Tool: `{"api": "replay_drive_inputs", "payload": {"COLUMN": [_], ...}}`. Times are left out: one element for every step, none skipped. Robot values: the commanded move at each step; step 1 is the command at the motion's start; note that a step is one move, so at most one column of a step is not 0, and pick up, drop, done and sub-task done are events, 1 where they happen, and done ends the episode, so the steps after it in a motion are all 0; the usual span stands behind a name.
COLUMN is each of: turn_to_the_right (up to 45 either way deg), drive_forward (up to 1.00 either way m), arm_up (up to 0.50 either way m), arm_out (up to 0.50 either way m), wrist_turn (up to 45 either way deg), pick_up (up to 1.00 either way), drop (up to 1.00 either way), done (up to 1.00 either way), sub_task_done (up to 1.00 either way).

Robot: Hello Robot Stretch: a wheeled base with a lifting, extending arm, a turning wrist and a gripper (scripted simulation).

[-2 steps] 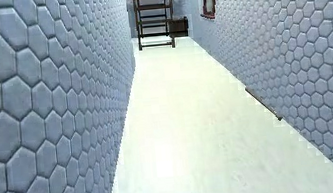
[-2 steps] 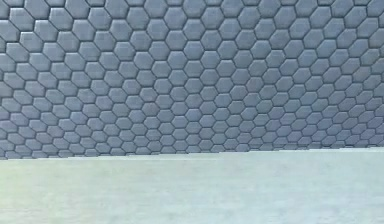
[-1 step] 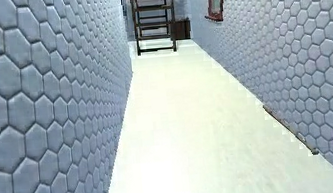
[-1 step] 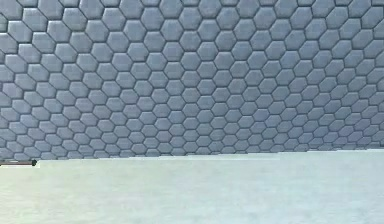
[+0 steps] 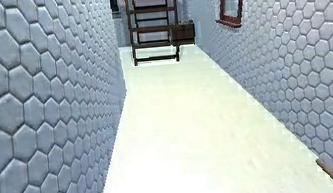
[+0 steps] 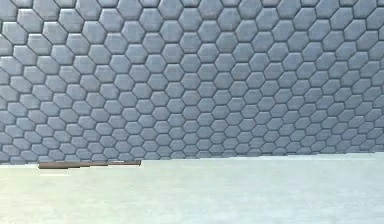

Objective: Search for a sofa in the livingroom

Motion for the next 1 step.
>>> {"api": "replay_drive_inputs", "payload": {"turn_to_the_right": [0.0], "drive_forward": [1.0], "arm_up": [0.0], "arm_out": [0.0], "wrist_turn": [0.0], "pick_up": [0.0], "drop": [0.0], "done": [0.0], "sub_task_done": [0.0]}}
